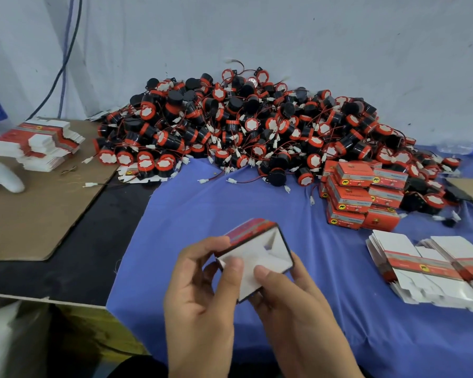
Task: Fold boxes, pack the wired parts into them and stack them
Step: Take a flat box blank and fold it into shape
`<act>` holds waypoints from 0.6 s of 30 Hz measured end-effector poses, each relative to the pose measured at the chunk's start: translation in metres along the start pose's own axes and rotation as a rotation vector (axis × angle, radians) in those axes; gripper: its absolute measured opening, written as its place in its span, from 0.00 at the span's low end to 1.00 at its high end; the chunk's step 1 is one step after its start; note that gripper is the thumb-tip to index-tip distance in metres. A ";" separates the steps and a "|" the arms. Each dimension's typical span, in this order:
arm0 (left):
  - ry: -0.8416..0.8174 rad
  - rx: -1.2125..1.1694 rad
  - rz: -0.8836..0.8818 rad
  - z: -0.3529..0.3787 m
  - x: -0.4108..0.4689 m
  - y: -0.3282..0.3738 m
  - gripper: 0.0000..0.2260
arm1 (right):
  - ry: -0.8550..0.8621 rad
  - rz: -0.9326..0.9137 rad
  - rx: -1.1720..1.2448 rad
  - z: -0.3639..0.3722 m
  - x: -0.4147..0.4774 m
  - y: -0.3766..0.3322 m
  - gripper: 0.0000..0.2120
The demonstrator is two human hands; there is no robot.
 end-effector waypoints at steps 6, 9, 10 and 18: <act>0.005 0.150 0.011 0.000 -0.007 -0.002 0.19 | 0.109 -0.178 -0.109 -0.010 0.003 -0.008 0.34; 0.029 0.237 0.046 0.001 -0.011 -0.002 0.24 | 0.172 -0.229 -0.198 -0.014 0.002 -0.006 0.31; 0.030 0.262 0.057 0.001 -0.013 -0.002 0.24 | 0.192 -0.229 -0.207 -0.015 0.001 -0.005 0.30; -0.066 0.304 -0.094 0.004 -0.010 -0.014 0.18 | 0.016 -0.166 -0.172 -0.008 0.002 -0.015 0.33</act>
Point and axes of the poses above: each hand's wrist, its own x-axis towards the middle knuckle, its own z-axis out of the palm, y = z × x, the point moved 8 cm from there along x, towards the middle knuckle, and after that the axes turned 8 degrees about -z, right-handed, at the moved point
